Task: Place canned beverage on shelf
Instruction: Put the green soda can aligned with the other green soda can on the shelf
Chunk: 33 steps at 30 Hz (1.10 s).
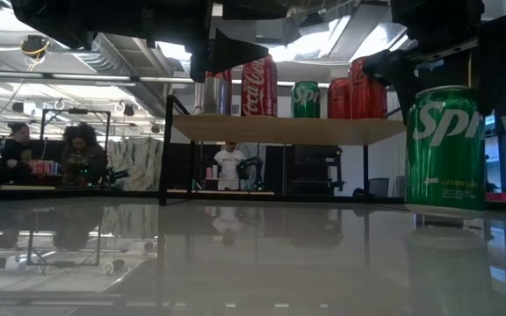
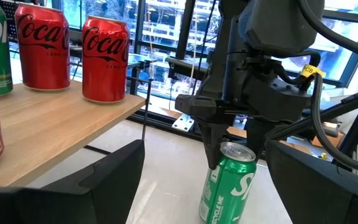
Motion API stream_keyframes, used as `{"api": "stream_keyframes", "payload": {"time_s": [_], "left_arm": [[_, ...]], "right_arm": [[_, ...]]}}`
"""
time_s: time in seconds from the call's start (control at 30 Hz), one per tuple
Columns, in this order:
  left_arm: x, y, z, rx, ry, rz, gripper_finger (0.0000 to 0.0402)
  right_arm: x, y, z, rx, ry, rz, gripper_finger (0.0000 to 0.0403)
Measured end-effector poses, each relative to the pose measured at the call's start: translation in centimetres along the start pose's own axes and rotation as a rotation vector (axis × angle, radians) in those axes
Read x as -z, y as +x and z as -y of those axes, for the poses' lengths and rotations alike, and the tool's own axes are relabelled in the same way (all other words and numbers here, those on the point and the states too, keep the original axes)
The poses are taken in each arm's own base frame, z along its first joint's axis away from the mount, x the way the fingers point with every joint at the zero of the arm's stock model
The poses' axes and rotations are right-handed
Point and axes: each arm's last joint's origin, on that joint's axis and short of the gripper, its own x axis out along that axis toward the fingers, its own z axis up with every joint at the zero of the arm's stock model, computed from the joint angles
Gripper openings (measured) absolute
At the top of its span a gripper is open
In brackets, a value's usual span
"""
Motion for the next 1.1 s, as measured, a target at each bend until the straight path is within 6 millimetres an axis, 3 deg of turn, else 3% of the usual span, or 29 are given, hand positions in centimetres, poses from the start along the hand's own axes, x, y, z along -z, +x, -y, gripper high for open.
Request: {"api": "stream_keyframes", "payload": {"time_s": [1.1], "left_arm": [[0.0,0.0,0.0,0.0,0.0,0.0,0.0325]], "right_arm": [[-0.2,-0.02,0.08,0.009,-0.002,0.021,0.0303]]}}
